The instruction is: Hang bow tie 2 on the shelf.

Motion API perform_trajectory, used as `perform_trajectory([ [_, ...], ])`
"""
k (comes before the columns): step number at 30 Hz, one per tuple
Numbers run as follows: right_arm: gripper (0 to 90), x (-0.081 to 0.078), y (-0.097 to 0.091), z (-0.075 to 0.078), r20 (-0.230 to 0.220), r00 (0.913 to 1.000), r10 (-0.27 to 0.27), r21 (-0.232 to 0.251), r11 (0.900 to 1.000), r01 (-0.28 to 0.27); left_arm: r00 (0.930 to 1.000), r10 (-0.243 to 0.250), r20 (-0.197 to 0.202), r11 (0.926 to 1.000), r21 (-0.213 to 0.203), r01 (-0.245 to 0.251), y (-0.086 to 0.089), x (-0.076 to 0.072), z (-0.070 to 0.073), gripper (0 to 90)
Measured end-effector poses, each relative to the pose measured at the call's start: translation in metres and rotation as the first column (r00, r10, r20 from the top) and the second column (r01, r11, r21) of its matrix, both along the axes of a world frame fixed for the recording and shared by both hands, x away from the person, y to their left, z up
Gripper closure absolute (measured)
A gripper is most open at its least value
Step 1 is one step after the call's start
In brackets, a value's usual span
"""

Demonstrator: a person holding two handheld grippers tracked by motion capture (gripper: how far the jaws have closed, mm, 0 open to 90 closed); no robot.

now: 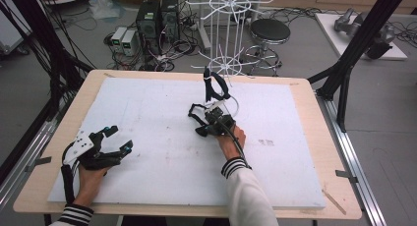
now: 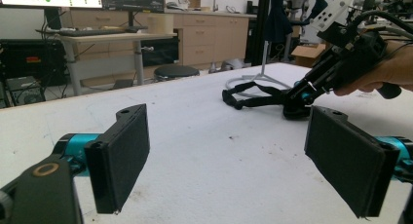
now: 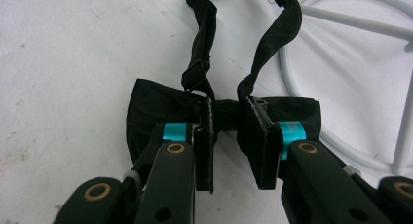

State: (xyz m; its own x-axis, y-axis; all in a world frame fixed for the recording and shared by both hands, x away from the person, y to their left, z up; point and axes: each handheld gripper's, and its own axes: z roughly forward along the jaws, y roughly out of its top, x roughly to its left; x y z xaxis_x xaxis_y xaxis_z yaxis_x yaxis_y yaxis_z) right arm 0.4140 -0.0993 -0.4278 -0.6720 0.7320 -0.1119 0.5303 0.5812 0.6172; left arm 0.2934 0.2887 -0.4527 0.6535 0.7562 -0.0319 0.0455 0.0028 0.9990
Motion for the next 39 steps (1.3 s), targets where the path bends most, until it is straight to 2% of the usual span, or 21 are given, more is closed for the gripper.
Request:
perform_trajectory([
  [9,75.6,-0.002,0.0,0.002,0.019,0.9994,0.029,-0.012,0.9995,-0.029,1.0,0.0,0.0,1.0,0.002,0.0,0.0,0.0,0.0,17.0],
  [18,75.5,-0.009,-0.006,0.015,0.052,0.9978,0.04,0.029,0.9987,-0.041,1.0,0.001,0.0,1.0,0.002,-0.001,0.0,0.0,0.0,17.0],
  [22,75.5,-0.015,-0.008,0.023,0.073,0.9954,0.061,0.062,0.9959,-0.066,1.0,0.001,-0.001,1.0,0.002,-0.001,0.0,0.0,0.0,17.0],
  [29,75.5,-0.024,-0.011,0.032,0.092,0.9912,0.095,0.087,0.9908,-0.103,1.0,0.004,0.001,1.0,0.0,-0.004,-0.001,0.0,0.0,17.0],
  [31,75.5,-0.026,-0.012,0.035,0.1,0.9899,0.101,0.11,0.9877,-0.112,1.0,0.003,-0.001,1.0,0.003,-0.003,0.0,0.0,0.0,17.1],
  [39,75.4,-0.037,-0.016,0.048,0.155,0.979,0.132,0.154,0.9757,-0.156,1.0,0.006,0.007,1.0,0.007,-0.006,-0.001,-0.001,0.0,17.0],
])
